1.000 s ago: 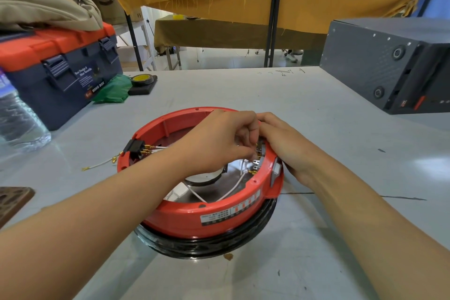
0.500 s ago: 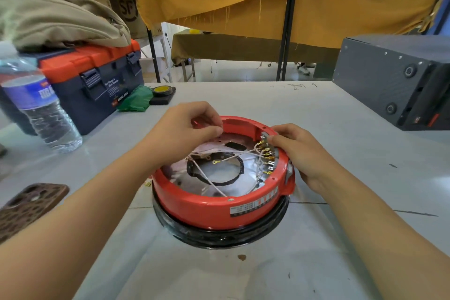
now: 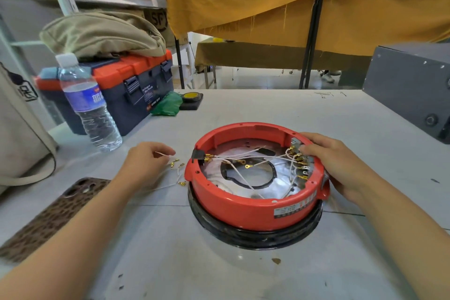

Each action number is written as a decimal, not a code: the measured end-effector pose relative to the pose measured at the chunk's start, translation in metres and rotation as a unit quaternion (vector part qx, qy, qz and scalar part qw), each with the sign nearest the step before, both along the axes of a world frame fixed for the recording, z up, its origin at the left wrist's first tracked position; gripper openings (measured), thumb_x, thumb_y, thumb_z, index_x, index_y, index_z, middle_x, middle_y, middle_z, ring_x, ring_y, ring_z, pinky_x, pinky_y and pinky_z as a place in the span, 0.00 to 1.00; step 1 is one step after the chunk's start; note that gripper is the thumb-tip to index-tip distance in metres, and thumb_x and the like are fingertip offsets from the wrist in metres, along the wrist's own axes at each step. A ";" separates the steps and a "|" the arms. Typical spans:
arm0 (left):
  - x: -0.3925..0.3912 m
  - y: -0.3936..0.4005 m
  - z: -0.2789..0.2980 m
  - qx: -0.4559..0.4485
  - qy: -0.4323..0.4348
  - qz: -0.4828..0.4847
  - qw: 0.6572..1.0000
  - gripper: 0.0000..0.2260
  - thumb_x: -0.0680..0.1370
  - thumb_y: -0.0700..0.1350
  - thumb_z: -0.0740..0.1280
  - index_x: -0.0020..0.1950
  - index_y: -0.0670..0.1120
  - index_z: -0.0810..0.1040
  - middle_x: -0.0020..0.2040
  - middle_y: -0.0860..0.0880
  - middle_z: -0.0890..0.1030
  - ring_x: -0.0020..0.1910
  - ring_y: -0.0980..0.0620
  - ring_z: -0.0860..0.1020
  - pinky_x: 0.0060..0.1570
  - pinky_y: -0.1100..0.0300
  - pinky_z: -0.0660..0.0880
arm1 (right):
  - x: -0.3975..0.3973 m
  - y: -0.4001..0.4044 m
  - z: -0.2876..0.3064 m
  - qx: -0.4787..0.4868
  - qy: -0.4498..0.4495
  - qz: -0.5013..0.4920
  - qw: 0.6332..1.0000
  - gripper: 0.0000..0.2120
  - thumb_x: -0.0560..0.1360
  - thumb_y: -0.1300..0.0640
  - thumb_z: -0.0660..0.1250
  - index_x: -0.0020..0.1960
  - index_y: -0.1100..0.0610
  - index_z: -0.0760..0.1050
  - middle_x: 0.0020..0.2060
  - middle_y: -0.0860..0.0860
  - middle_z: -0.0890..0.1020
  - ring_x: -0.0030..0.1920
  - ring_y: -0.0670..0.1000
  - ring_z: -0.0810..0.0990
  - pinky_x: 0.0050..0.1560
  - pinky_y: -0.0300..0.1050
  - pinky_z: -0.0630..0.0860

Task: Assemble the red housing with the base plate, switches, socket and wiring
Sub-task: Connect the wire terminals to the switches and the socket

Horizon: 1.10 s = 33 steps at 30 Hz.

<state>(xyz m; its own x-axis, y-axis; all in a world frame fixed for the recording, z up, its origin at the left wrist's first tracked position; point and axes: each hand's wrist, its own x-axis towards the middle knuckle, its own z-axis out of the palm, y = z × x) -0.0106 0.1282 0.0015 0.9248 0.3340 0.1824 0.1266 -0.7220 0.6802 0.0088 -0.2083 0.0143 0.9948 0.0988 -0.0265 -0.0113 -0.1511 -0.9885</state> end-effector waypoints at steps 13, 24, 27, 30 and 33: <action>0.024 -0.007 -0.008 0.069 0.029 0.004 0.997 0.04 0.74 0.39 0.69 0.42 0.42 0.84 0.43 0.46 0.83 0.42 0.51 0.76 0.43 0.60 0.69 | 0.005 0.001 -0.006 -0.016 -0.013 -0.006 1.000 0.13 0.76 0.61 0.62 0.56 0.48 0.79 0.45 0.53 0.85 0.43 0.56 0.84 0.49 0.52 0.79; 0.015 -0.012 0.004 0.068 -0.079 -0.048 0.993 0.05 0.72 0.37 0.71 0.39 0.44 0.79 0.38 0.48 0.81 0.38 0.52 0.77 0.39 0.64 0.71 | 0.004 0.003 -0.007 -0.031 -0.021 -0.026 0.999 0.10 0.75 0.59 0.63 0.54 0.48 0.77 0.45 0.52 0.84 0.43 0.56 0.83 0.48 0.53 0.79; 0.008 -0.018 0.018 0.069 -0.123 -0.083 0.986 0.04 0.70 0.37 0.73 0.39 0.43 0.80 0.36 0.49 0.81 0.36 0.56 0.76 0.38 0.70 0.71 | 0.005 0.003 -0.008 -0.035 -0.019 -0.043 0.998 0.08 0.75 0.58 0.64 0.53 0.49 0.74 0.48 0.53 0.82 0.45 0.56 0.82 0.49 0.54 0.78; -0.001 -0.026 0.032 0.051 -0.154 -0.117 0.980 0.05 0.69 0.36 0.74 0.39 0.42 0.80 0.36 0.51 0.81 0.36 0.57 0.77 0.39 0.73 0.73 | 0.005 0.002 -0.008 -0.040 -0.017 -0.041 0.998 0.06 0.75 0.57 0.65 0.52 0.49 0.73 0.49 0.53 0.80 0.45 0.56 0.81 0.48 0.54 0.78; -0.011 -0.038 0.048 0.047 -0.169 -0.159 0.971 0.05 0.69 0.37 0.75 0.39 0.45 0.81 0.36 0.52 0.82 0.37 0.57 0.79 0.42 0.69 0.76 | 0.004 0.001 -0.006 -0.043 -0.012 -0.031 0.999 0.06 0.75 0.56 0.65 0.52 0.49 0.72 0.49 0.53 0.80 0.46 0.56 0.81 0.49 0.53 0.78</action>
